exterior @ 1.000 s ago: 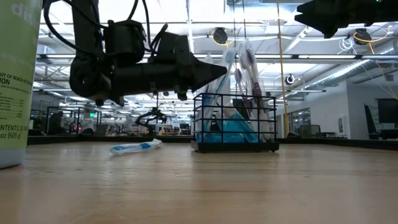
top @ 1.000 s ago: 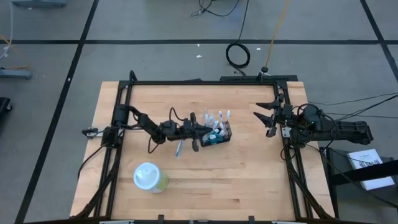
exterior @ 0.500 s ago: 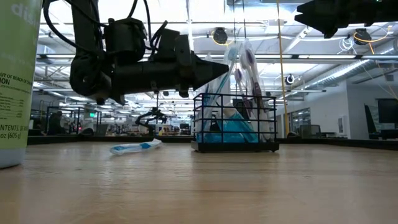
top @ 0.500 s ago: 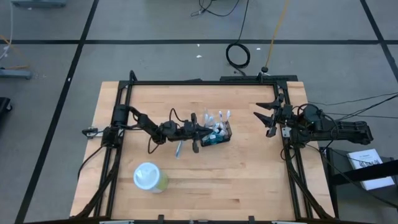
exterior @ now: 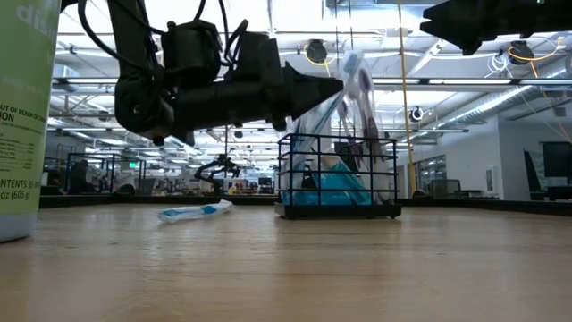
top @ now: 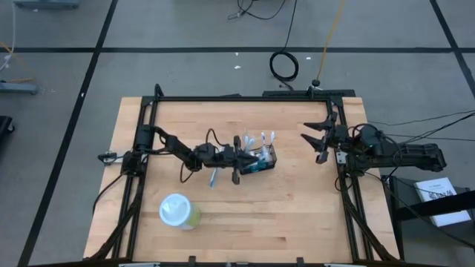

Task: Pick & Place toothbrushing station
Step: Put the blue toothbrush into the black mesh organizer

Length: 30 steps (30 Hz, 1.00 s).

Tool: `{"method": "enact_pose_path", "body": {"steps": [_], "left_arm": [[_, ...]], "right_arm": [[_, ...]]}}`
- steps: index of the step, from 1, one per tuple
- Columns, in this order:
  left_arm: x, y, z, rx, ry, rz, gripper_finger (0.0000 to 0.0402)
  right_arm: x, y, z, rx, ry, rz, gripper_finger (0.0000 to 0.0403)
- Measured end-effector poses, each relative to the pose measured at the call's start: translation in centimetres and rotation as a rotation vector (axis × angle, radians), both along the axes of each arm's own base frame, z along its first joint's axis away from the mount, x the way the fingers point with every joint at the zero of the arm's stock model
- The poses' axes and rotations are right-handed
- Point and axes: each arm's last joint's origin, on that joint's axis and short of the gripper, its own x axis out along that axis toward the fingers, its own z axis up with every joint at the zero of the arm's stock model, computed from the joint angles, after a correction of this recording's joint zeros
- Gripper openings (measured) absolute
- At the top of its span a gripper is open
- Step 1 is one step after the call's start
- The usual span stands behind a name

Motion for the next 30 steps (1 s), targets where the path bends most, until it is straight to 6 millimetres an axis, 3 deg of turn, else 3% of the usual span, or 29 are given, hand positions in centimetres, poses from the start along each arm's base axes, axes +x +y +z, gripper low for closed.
{"method": "enact_pose_path", "body": {"steps": [20, 24, 30], "left_arm": [[0.08, -0.04, -0.42, -0.072, 0.050, -0.030, 0.0008], [0.09, 0.09, -0.39, -0.087, 0.048, 0.016, 0.0039], [0.09, 0.10, -0.35, -0.103, 0.046, 0.020, 0.0120]], "right_arm": [[0.21, -0.01, -0.08, -0.004, 0.011, -0.001, 0.0183], [0.21, -0.01, -0.08, -0.003, 0.010, 0.000, 0.0183], [0.21, -0.01, -0.08, -0.003, 0.011, 0.000, 0.0183]]}}
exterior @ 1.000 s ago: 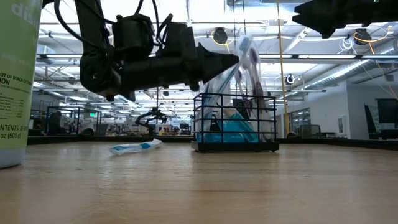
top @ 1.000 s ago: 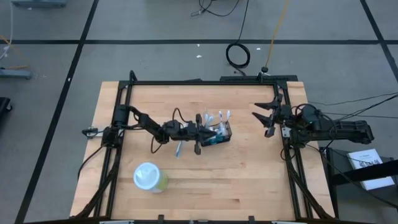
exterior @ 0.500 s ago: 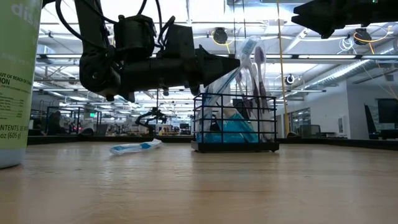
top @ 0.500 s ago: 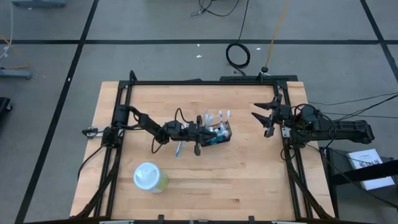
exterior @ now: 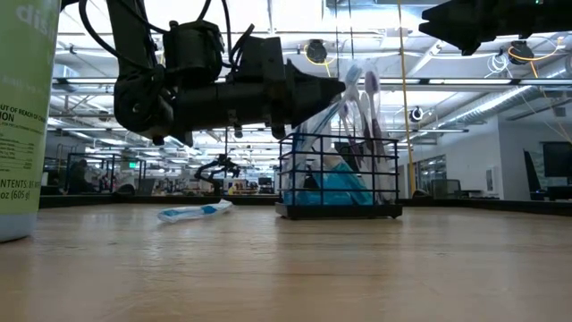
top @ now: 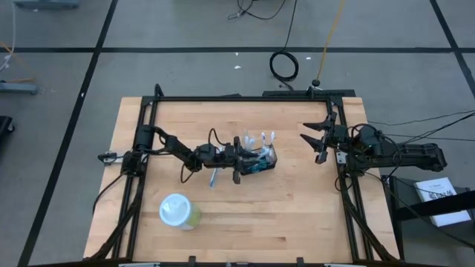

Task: Pick & Place toothbrushing station
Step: Put the blue toothbrush into the black mesh organizer

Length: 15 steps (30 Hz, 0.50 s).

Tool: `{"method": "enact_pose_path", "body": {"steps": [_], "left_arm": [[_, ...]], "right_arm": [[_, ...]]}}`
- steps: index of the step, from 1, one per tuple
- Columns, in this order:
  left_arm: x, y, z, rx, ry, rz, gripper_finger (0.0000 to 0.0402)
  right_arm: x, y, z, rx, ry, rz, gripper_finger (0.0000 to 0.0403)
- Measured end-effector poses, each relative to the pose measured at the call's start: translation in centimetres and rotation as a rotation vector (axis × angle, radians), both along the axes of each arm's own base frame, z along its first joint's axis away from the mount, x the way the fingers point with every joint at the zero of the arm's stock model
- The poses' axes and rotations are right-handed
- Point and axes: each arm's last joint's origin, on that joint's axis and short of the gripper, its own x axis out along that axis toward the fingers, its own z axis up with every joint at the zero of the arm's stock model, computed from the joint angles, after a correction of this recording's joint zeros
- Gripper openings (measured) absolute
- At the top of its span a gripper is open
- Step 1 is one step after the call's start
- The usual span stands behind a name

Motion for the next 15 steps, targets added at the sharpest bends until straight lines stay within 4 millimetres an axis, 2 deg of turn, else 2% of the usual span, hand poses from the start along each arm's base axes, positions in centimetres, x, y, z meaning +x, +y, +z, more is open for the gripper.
{"method": "enact_pose_path", "body": {"steps": [7, 11, 15], "left_arm": [[-0.04, 0.04, 0.19, -0.004, -0.020, 0.009, 0.0184], [-0.02, 0.22, 0.13, -0.020, -0.005, 0.008, 0.0199], [-0.01, 0.68, 0.05, -0.063, 0.006, 0.012, 0.0197]], "right_arm": [[0.00, 0.00, 0.00, -0.001, 0.001, 0.000, 0.0183], [0.00, 0.00, 0.00, -0.001, 0.001, 0.000, 0.0183], [0.00, 0.00, -0.01, -0.002, 0.001, 0.000, 0.0183]]}}
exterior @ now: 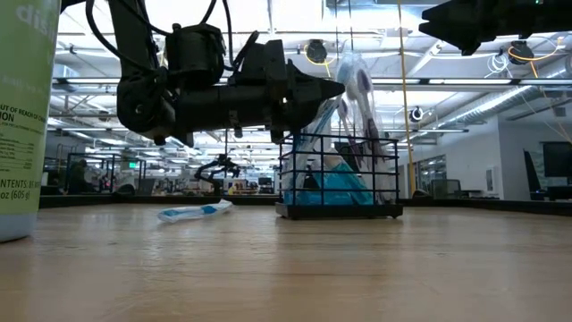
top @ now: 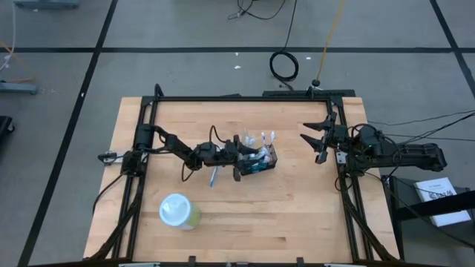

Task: Pick & Place toothbrushing station
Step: Put the blue toothbrush into the black mesh organizer

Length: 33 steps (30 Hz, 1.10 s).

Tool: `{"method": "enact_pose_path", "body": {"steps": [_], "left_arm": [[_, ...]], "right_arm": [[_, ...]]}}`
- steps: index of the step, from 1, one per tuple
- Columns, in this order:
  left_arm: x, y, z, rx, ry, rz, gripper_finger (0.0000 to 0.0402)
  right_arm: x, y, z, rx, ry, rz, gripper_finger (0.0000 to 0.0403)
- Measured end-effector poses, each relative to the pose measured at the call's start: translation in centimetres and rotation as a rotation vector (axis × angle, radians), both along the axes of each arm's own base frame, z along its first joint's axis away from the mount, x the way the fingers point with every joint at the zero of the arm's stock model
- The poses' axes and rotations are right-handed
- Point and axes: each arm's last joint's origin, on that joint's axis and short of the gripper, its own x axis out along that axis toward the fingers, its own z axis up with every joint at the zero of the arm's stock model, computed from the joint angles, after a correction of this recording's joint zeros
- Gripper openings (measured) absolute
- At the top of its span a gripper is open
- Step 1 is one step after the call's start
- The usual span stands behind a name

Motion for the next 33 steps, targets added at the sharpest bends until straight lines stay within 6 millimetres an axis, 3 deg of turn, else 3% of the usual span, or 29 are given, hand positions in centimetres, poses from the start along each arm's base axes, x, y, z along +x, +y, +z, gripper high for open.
{"method": "enact_pose_path", "body": {"steps": [10, 14, 21, 26, 33], "left_arm": [[0.7, 0.1, 0.5, -0.016, -0.007, -0.040, 0.0185], [1.8, 0.0, 1.0, -0.044, 0.113, -0.082, 0.0188], [2.9, 0.2, 3.4, 0.071, 0.379, -0.031, 0.0179], [2.9, 0.2, 5.8, 0.125, 0.377, -0.026, 0.0171], [2.3, 0.2, 7.2, 0.134, 0.387, 0.002, 0.0158]], "right_arm": [[0.0, 0.0, 0.0, 0.000, 0.000, 0.000, 0.0183], [0.0, 0.0, 0.0, 0.000, 0.001, 0.000, 0.0183], [0.0, 0.0, 0.0, -0.006, 0.004, -0.001, 0.0183], [0.0, 0.0, 0.0, -0.005, 0.003, 0.000, 0.0183], [0.0, 0.0, 0.0, -0.005, 0.002, 0.000, 0.0183]]}}
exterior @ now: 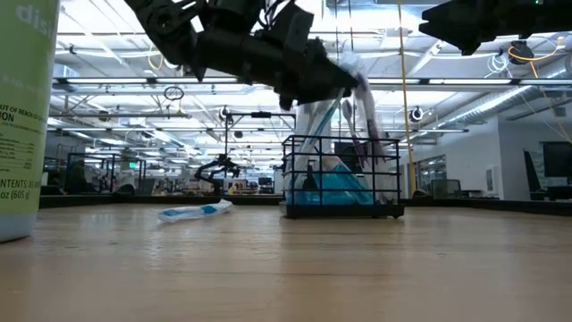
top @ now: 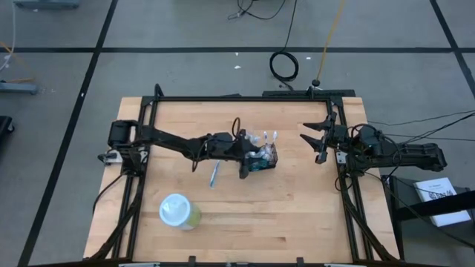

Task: Pick & Place toothbrushing station
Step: Put the blue toothbrush into the black mesh organizer

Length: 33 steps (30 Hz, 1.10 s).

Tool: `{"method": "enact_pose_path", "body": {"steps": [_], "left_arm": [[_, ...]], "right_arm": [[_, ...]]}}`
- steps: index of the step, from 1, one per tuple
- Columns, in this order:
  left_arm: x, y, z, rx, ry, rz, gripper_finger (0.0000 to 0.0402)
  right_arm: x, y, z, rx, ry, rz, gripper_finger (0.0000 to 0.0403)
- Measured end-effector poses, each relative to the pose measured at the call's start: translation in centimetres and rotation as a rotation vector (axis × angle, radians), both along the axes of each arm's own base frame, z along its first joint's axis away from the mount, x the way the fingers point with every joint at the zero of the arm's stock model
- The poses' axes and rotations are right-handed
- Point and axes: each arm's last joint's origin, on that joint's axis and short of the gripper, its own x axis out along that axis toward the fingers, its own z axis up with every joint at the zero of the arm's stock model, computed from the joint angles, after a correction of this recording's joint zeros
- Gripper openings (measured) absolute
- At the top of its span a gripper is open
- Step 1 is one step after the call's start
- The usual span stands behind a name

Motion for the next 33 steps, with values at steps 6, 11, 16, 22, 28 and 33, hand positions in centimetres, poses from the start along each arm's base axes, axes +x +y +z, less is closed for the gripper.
{"method": "enact_pose_path", "body": {"steps": [6, 11, 16, 22, 28, 33], "left_arm": [[-0.3, 0.2, -0.3, 0.026, 0.067, 0.063, 0.0120], [-0.3, 0.2, -0.3, 0.029, 0.063, 0.062, 0.0057], [-0.6, 0.1, 0.8, 0.019, 0.027, 0.064, 0.0016], [-1.0, -0.3, 2.5, -0.012, -0.033, 0.064, 0.0013], [-0.9, -1.1, 2.3, 0.024, -0.037, 0.109, 0.0013], [-1.7, -1.4, 1.5, 0.023, -0.121, 0.148, 0.0013]], "right_arm": [[0.0, 0.0, 0.0, 0.000, 0.000, 0.000, 0.0183], [0.0, 0.0, 0.0, 0.000, 0.000, 0.000, 0.0183], [0.0, 0.0, 0.0, 0.000, 0.000, 0.000, 0.0183], [0.0, 0.0, 0.0, 0.001, -0.001, 0.000, 0.0183], [0.0, 0.0, 0.0, 0.000, 0.000, 0.000, 0.0183], [0.0, 0.0, -0.1, 0.001, 0.006, 0.000, 0.0183]]}}
